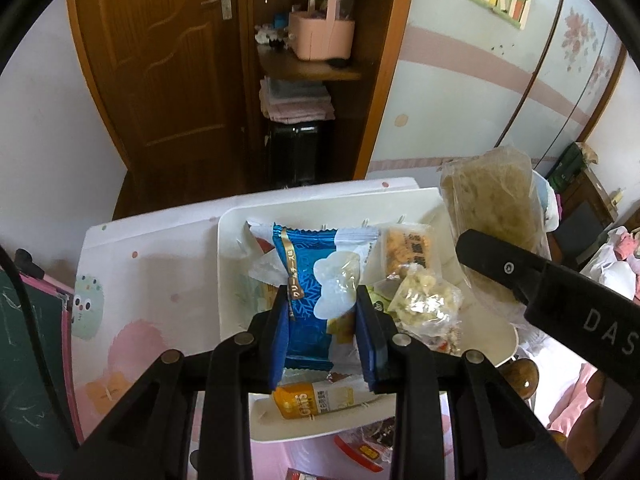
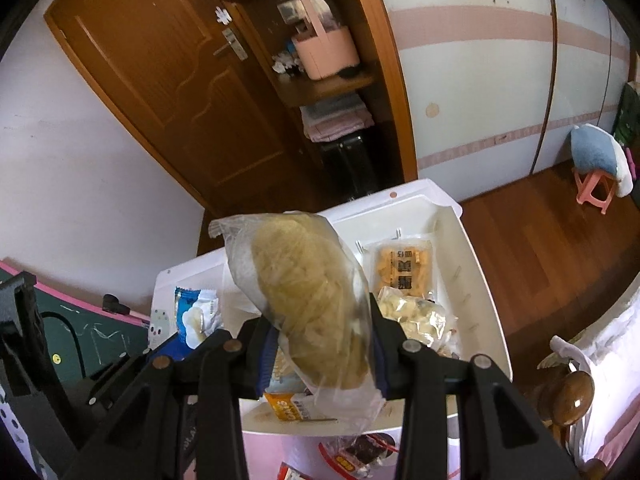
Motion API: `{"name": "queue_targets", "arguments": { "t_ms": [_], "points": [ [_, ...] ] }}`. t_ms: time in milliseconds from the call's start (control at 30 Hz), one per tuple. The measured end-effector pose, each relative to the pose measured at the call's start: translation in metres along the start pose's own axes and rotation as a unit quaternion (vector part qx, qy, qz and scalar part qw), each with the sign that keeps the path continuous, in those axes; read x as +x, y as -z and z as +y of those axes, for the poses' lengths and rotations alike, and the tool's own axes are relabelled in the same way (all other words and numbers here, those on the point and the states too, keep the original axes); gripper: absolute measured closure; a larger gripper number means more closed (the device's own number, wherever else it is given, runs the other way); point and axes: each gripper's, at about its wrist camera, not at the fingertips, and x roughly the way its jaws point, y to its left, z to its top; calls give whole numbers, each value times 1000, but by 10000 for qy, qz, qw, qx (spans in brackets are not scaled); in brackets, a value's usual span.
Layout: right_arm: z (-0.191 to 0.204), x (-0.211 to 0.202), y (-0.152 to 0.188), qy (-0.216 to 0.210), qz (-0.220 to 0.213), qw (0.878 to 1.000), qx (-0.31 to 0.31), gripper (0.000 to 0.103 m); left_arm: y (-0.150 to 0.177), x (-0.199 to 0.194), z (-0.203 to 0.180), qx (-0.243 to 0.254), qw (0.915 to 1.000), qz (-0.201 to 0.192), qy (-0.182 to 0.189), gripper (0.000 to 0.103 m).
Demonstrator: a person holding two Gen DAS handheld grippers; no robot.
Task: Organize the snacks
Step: 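Carry both packets over the white tray and open both tools to drop them, then withdraw both tools from the tray toward the last two packets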
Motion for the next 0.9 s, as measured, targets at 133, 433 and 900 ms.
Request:
{"name": "queue_targets", "arguments": {
  "t_ms": [133,433,900],
  "points": [
    [0,17,-5,79,137,9999,43,62,-3,16,3,21,9999,115,-17,74],
    [-2,50,-10,-192,448,9986,194,54,-6,30,8,22,9999,89,-88,18],
    [3,41,-3,-20,189,9997,179,34,-2,18,29,-241,9995,31,-182,15]
  ]
}}
